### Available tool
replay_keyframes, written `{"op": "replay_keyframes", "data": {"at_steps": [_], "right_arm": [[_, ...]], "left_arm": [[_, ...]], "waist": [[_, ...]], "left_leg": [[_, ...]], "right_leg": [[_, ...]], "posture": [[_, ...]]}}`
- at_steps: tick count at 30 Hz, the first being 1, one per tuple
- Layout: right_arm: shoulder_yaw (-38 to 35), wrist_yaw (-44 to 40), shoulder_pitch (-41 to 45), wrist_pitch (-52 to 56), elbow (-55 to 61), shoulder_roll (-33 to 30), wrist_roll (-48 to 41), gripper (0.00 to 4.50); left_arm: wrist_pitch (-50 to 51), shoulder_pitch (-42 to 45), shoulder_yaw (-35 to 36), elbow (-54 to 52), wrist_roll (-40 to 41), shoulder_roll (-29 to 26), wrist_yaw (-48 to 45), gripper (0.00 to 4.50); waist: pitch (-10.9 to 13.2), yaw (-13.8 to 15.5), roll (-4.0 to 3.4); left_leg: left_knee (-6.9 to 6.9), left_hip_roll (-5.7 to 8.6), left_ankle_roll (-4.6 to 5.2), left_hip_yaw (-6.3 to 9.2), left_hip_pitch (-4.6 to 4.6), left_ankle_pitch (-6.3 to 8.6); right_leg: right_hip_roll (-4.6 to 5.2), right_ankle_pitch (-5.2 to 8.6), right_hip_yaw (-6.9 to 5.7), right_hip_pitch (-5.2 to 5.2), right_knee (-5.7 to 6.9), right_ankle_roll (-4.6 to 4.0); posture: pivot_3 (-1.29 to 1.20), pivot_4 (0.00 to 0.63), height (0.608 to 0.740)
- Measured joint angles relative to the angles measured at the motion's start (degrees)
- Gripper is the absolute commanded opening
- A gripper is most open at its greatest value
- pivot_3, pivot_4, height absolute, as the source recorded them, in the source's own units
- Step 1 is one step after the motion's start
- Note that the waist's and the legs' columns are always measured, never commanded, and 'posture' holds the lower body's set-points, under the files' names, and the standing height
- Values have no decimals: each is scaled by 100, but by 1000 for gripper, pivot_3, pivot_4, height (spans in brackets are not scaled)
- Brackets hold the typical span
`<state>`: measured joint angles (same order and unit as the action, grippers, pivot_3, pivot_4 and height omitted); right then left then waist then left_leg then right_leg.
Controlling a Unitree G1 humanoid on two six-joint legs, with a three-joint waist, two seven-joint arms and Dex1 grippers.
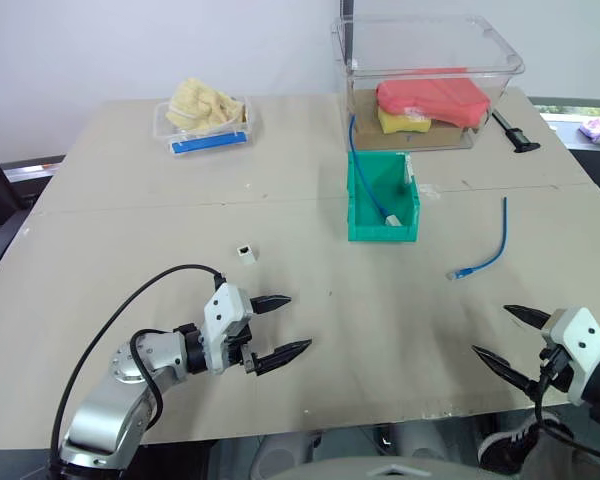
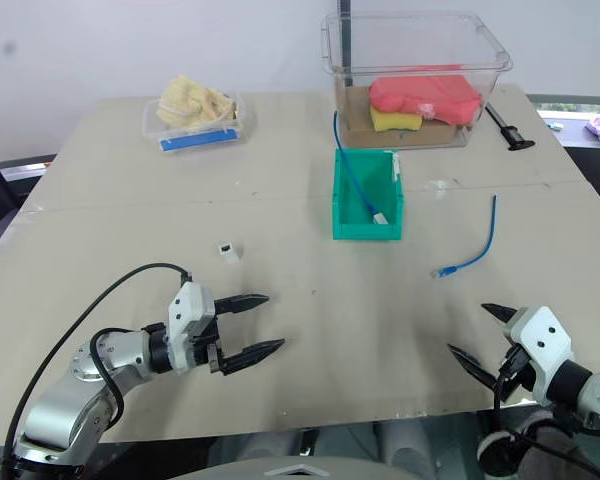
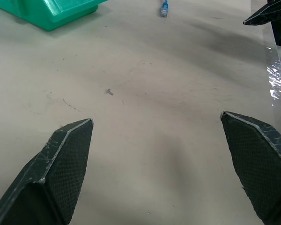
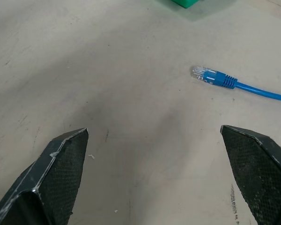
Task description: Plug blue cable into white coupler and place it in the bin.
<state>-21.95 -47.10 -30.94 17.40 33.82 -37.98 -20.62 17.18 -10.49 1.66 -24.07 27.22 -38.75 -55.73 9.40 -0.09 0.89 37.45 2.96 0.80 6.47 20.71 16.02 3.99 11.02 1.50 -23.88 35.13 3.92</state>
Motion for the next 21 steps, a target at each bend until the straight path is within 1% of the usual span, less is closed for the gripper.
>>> {"op": "replay_keyframes", "data": {"at_steps": [3, 6, 9, 10, 12, 13, 14, 15, 16, 17, 18, 21], "right_arm": [[16, 31, 243, -10, -123, -1, 14, 4463], [165, 222, 1046, 138, -290, -31, 35, 4463], [415, 254, 1587, 452, -344, -281, 30, 4463], [599, 238, 1861, 578, -441, -424, 48, 4463], [740, 212, 2053, 635, -535, -546, 120, 4463], [957, 77, 2295, 648, -730, -788, 222, 4463], [1094, -111, 2517, 651, -944, -1021, 263, 3903], [1139, -222, 2618, 650, -1058, -1134, 283, 3668], [1271, -429, 2824, 622, -1300, -1324, 317, 3065], [1336, -554, 2952, 593, -1444, -1431, 363, 2658], [1635, -775, 3330, 397, -1820, -1605, 550, 2658], [1968, -1028, 3788, 37, -2332, -1718, 866, 2658]], "left_arm": [[157, 140, -6, -21, 22, 45, 127, 4467], [524, 593, 4, -234, 352, 240, 392, 4467], [737, 833, 8, -357, 571, 274, 481, 4467], [816, 889, 6, -356, 639, 277, 477, 4467], [847, 937, 10, -355, 677, 270, 458, 4467], [819, 964, -3, -355, 674, 228, 336, 4467], [720, 976, -17, -354, 652, 141, 171, 4500], [660, 977, -34, -354, 634, 86, 75, 4500], [533, 949, -52, -352, 561, 2, -82, 4500], [470, 943, -64, -350, 539, -17, -164, 4500], [352, 932, -83, -301, 484, -15, -258, 4500], [207, 940, -137, -198, 392, -11, -347, 4500]], "waist": [[1, 2, 2], [1, -13, 1], [0, -20, -1], [1, -26, -2], [2, -24, -4], [4, -25, -6], [6, -28, -7], [7, -29, -7], [7, -31, -6], [7, -32, -7], [8, -38, -6], [11, -47, -6]], "left_leg": [[3, 0, 0, 0, 0, 0], [8, 0, 1, -4, -8, -1], [3, -1, 0, -8, -6, 0], [0, -2, -1, -12, -1, -1], [-3, -2, -1, -13, 4, 0], [-3, 0, -1, -19, 6, -1], [-2, 1, 0, -26, 6, 0], [-2, 2, 0, -31, 7, 0], [-3, 2, 3, -35, 7, 2], [-2, 2, 4, -37, 7, 2], [-1, 1, 6, -42, 4, 3], [-1, -1, 7, -40, 4, 4]], "right_leg": [[0, -1, 0, 3, -5, 0], [1, -5, -1, 12, -4, -1], [-5, -10, -15, 11, -7, 5], [-6, -29, -21, 8, -13, -5], [-6, -30, -22, 6, -19, -7], [-4, -31, -20, 7, -21, -7], [-2, -31, -18, 7, -28, -7], [-1, -30, -15, 7, -29, -8], [0, -30, -13, 8, -31, -8], [0, -30, -12, 7, -31, -8], [0, -30, -10, 9, -31, -8], [-2, -31, -11, 8, -29, -7]], "posture": [[0, 150, 740], [0, 150, 740], [0, 150, 740], [0, 150, 740], [0, 150, 740], [0, 150, 740], [0, 150, 740], [0, 150, 740], [0, 150, 740], [0, 150, 740], [0, 150, 740], [0, 150, 740]]}}
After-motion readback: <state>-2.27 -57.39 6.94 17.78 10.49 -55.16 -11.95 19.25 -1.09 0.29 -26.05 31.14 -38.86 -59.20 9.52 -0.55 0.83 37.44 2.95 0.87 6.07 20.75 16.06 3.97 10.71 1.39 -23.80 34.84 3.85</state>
